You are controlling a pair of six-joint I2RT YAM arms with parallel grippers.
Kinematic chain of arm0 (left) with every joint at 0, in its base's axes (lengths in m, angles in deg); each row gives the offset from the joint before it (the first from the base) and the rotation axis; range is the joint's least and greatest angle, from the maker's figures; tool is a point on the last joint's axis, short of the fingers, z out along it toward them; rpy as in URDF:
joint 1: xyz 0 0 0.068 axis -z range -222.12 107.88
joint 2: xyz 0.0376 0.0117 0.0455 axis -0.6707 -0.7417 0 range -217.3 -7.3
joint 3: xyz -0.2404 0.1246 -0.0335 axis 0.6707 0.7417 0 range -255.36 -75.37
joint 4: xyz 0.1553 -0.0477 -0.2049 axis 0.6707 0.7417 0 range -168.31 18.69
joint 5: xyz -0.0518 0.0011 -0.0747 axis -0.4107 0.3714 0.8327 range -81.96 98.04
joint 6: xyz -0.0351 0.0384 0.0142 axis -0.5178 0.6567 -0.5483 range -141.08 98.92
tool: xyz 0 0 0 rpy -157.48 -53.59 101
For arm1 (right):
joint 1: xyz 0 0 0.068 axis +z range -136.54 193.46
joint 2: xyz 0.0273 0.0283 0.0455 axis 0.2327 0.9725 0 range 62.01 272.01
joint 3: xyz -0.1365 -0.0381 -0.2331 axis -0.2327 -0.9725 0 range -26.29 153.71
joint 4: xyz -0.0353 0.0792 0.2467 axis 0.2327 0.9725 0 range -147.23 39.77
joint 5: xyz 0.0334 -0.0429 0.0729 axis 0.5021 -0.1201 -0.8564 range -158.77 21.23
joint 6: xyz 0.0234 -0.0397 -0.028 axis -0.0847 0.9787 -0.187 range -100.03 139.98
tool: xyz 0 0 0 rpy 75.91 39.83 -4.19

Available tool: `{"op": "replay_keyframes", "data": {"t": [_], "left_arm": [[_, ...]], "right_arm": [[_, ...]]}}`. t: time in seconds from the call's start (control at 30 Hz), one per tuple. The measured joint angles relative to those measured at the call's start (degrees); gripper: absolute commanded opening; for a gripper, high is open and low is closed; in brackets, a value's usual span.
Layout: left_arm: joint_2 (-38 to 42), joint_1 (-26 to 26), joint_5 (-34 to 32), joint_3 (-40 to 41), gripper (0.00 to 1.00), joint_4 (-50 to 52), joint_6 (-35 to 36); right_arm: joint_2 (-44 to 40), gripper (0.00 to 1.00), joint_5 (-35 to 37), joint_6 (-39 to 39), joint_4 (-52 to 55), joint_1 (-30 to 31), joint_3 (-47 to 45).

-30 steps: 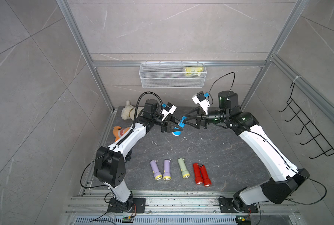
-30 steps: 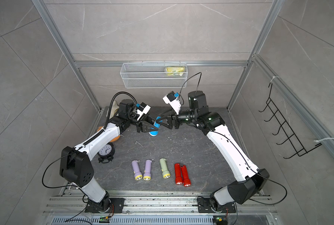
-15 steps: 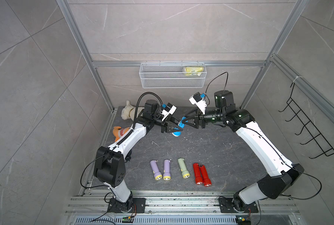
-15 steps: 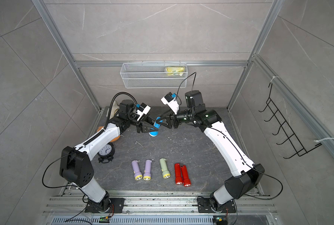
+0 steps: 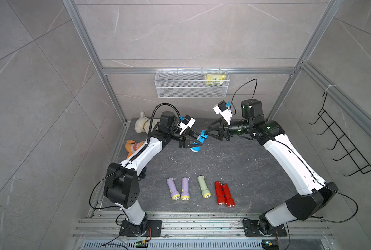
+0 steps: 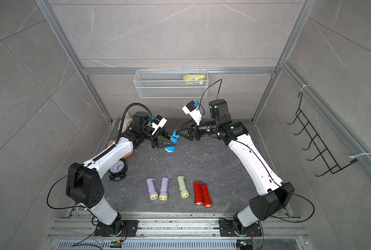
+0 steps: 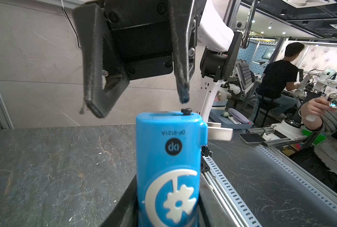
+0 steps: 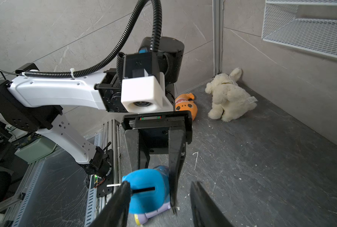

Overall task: Close the plug at the bottom of the flashlight
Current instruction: Close the plug of the flashlight.

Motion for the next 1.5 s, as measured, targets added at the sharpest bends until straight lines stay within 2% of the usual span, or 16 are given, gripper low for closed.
{"op": "replay_keyframes", "data": {"t": [0.63,0.97,1.33,1.5], "left_arm": [[0.74,-0.04,0.02,0.00,0.00,0.00,0.00],[0.74,-0.04,0.02,0.00,0.00,0.00,0.00],[0.74,-0.11,0.02,0.00,0.00,0.00,-0.02],[0.74,-0.17,-0.02,0.00,0.00,0.02,0.00]], "right_arm": [[0.92,0.54,-5.07,-1.05,-0.61,0.00,-0.02],[0.96,0.51,-5.95,-1.29,-0.59,0.00,-0.07],[1.07,0.54,-5.97,-1.49,-0.68,0.02,-0.79],[1.20,0.46,-6.43,-2.05,-1.22,0.02,-0.85]]}}
